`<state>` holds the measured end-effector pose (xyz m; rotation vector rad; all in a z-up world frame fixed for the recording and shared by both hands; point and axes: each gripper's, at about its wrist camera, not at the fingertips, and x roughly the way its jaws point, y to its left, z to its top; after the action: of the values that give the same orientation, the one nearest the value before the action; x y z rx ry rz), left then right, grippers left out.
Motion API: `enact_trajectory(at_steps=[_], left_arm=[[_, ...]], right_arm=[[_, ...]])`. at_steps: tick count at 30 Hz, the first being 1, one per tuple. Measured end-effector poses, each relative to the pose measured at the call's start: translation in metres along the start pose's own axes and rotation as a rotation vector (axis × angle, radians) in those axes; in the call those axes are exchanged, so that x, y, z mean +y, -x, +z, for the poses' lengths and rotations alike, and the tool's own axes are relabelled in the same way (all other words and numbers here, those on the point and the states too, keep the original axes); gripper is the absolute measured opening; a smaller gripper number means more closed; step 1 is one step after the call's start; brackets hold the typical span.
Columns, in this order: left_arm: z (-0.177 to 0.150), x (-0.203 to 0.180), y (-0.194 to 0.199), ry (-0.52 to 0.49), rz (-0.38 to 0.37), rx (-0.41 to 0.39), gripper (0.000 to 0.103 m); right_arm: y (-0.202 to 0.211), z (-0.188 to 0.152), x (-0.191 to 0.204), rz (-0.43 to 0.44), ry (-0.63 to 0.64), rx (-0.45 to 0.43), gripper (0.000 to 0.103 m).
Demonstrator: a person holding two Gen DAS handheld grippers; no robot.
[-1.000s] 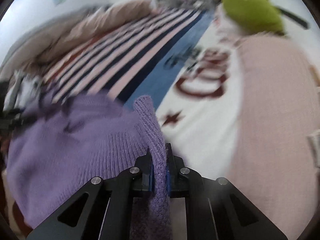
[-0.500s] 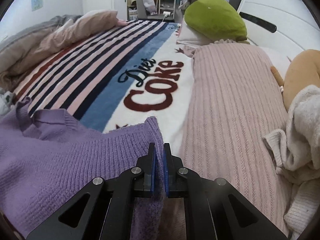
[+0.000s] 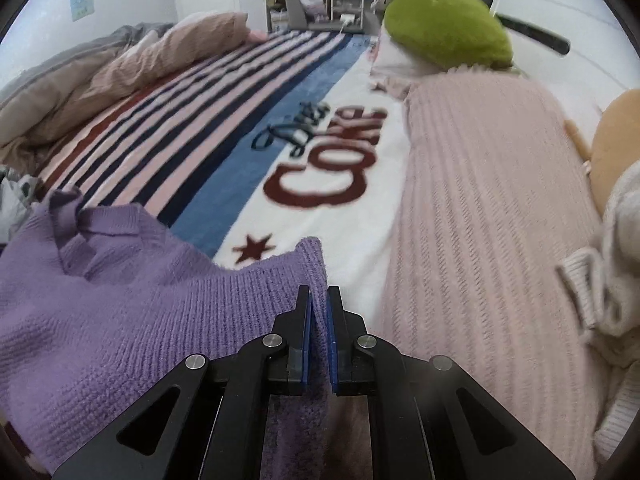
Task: Fold large clothes
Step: 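Lower the cardigan flat with the right gripper while the left gripper smooths it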
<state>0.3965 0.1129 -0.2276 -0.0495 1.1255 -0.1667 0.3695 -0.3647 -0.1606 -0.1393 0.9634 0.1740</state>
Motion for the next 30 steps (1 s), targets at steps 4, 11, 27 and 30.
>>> enact_trajectory(at_steps=[4,11,27,30], left_arm=[[-0.009,0.015,0.055,0.040,0.065,-0.177,0.007],[-0.024,0.031,0.057,0.073,0.221,-0.124,0.014],[-0.040,-0.093,0.104,-0.236,-0.264,-0.147,0.057],[-0.043,-0.102,0.069,-0.216,-0.225,-0.075,0.057]], right_arm=[[0.032,0.009,0.005,-0.055,0.022,-0.108,0.001],[0.043,0.030,-0.004,-0.129,-0.029,-0.120,0.000],[0.050,-0.015,0.117,0.389,0.235,0.082,0.042],[0.026,-0.033,0.134,0.344,0.283,0.168,0.042]])
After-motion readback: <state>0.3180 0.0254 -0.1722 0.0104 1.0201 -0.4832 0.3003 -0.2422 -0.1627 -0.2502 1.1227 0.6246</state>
